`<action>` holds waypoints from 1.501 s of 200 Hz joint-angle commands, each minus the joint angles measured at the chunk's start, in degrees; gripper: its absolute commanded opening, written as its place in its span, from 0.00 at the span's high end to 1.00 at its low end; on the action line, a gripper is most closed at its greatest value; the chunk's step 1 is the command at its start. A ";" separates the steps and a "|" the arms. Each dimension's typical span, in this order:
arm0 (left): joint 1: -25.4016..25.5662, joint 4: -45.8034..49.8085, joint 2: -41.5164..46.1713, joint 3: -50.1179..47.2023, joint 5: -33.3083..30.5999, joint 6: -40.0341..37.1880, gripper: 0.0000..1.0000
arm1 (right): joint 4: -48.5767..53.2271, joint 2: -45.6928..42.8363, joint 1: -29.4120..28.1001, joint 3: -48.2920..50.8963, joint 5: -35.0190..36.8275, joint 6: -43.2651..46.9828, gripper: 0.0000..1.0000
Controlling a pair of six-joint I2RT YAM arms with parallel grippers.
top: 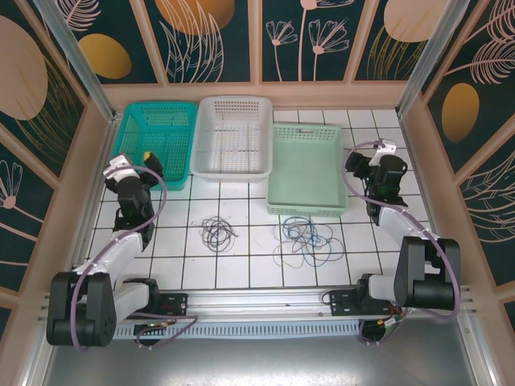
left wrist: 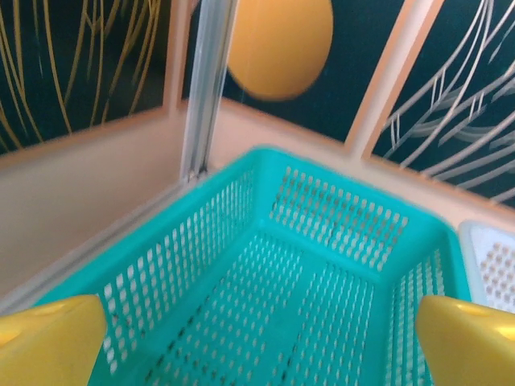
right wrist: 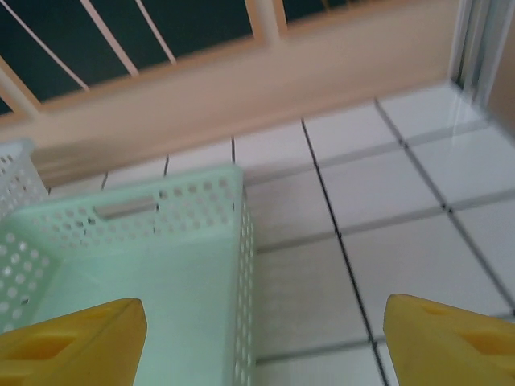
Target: Untangle the cables
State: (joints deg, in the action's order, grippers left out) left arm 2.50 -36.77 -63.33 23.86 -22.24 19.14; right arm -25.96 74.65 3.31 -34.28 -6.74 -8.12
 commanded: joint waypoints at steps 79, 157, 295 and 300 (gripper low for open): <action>5.92 28.37 -12.64 24.27 11.50 -1.85 0.02 | 32.85 12.80 -10.26 -19.87 9.47 -2.00 0.30; 7.35 35.43 -25.70 31.51 18.57 -1.29 0.03 | 38.03 19.70 -9.94 -23.90 11.33 -1.02 0.42; 11.79 39.41 -34.51 36.81 21.33 2.01 0.18 | 35.93 26.05 -0.88 -29.65 17.06 8.74 0.86; 12.06 39.35 -34.53 36.79 21.20 2.22 0.18 | 35.62 26.35 -0.41 -29.86 16.96 8.78 0.86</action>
State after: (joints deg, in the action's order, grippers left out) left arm 13.02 1.78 -97.51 59.70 -0.86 19.88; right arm 10.48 99.07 0.86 -61.76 7.97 -1.89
